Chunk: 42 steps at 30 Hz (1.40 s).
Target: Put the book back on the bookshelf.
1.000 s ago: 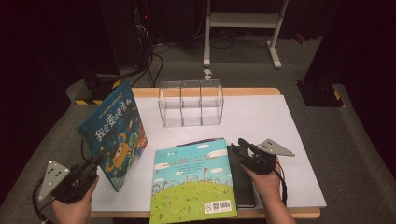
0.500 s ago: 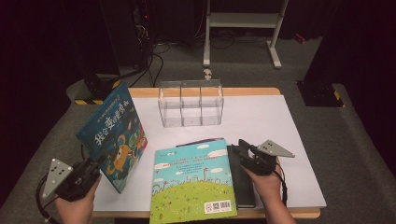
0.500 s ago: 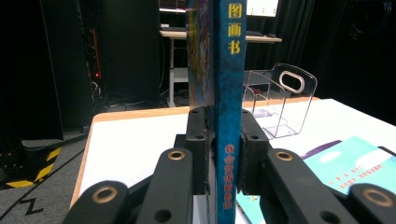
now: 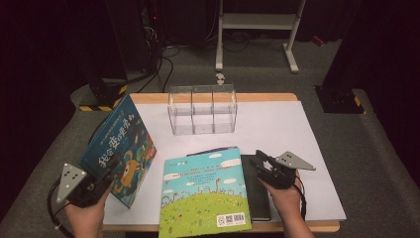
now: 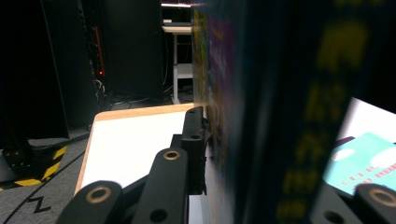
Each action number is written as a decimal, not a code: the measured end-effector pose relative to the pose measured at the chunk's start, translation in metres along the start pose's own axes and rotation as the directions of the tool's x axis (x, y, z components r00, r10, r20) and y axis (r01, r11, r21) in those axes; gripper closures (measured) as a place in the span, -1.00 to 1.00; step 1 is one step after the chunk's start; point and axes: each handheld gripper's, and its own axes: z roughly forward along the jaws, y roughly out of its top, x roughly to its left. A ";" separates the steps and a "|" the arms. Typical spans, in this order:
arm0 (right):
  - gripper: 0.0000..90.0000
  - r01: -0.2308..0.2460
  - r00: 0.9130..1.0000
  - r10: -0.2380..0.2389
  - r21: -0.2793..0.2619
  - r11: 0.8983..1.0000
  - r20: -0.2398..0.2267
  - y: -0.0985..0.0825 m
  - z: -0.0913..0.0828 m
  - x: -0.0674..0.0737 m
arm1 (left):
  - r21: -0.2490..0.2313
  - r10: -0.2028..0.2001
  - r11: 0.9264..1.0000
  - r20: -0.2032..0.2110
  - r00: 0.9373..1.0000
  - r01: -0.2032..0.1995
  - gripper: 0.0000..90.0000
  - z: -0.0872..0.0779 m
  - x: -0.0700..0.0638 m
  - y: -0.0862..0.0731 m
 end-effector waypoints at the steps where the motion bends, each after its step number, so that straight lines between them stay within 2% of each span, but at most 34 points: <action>1: 0.27 -0.002 1.000 0.002 0.001 1.000 0.002 0.000 -0.001 0.000 | -0.003 0.001 1.000 -0.003 1.000 -0.001 0.66 0.001 -0.001 -0.001; 5: 0.27 -0.003 1.000 0.003 0.002 1.000 0.007 -0.002 -0.003 -0.001 | -0.027 0.030 0.999 -0.018 0.999 -0.030 0.66 0.005 -0.001 -0.003; 9: 0.27 -0.005 1.000 0.005 0.001 1.000 0.012 -0.003 -0.005 -0.002 | -0.039 0.049 0.998 -0.011 0.999 -0.049 0.72 0.005 0.000 -0.005; 11: 0.27 -0.003 1.000 0.003 0.002 1.000 0.014 -0.003 -0.006 -0.002 | -0.038 0.025 0.999 -0.002 1.000 -0.025 0.73 0.005 0.001 -0.004; 14: 0.27 -0.004 1.000 0.003 0.004 1.000 0.013 -0.004 -0.006 -0.001 | -0.023 -0.038 0.999 0.034 0.999 0.039 0.73 0.004 0.005 -0.001; 15: 0.27 -0.001 1.000 0.001 0.004 1.000 0.013 -0.004 -0.006 -0.001 | -0.025 -0.042 0.999 0.035 0.999 0.043 0.73 0.005 0.005 -0.001; 18: 0.27 0.003 1.000 -0.003 0.005 1.000 0.014 -0.004 -0.007 0.000 | -0.037 0.001 0.999 0.014 1.000 0.000 0.80 0.006 0.002 -0.003; 23: 0.27 0.000 1.000 -0.001 0.008 1.000 0.019 -0.006 -0.009 -0.001 | -0.028 0.056 0.998 0.044 0.997 -0.054 0.84 0.008 -0.007 -0.005; 25: 0.27 -0.003 1.000 0.003 0.007 1.000 0.021 -0.006 -0.010 -0.001 | -0.032 0.062 0.998 0.048 0.997 -0.061 0.84 0.010 -0.010 -0.005; 27: 0.27 -0.003 1.000 0.003 0.006 1.000 0.025 -0.007 -0.013 -0.002 | -0.035 0.053 0.998 0.053 0.997 -0.051 0.84 0.011 -0.011 -0.004; 29: 0.27 -0.008 0.999 0.008 0.004 1.000 0.031 -0.008 -0.016 -0.002 | -0.037 0.018 0.999 0.071 0.997 -0.016 0.85 0.012 -0.010 -0.002; 30: 0.27 -0.008 0.999 0.008 0.004 1.000 0.034 -0.008 -0.018 -0.002 | -0.040 -0.016 0.999 0.085 0.996 0.019 0.85 0.014 -0.009 0.000; 32: 0.27 -0.009 0.999 0.009 0.006 1.000 0.040 -0.009 -0.020 -0.002 | -0.044 -0.035 0.998 0.099 0.994 0.040 0.85 0.017 -0.009 -0.001; 35: 0.27 -0.009 0.999 0.008 0.007 1.000 0.046 -0.010 -0.022 -0.002 | -0.057 -0.008 0.998 0.089 0.996 0.013 0.85 0.024 -0.012 -0.001; 38: 0.27 -0.013 0.998 0.013 0.003 1.000 0.057 -0.012 -0.027 -0.004 | -0.081 -0.029 0.996 0.094 0.995 0.037 0.85 0.032 -0.013 0.002; 42: 0.27 -0.031 0.997 0.031 0.003 1.000 0.066 -0.014 -0.032 -0.006 | -0.096 -0.025 0.995 0.090 0.996 0.034 0.85 0.053 -0.011 -0.001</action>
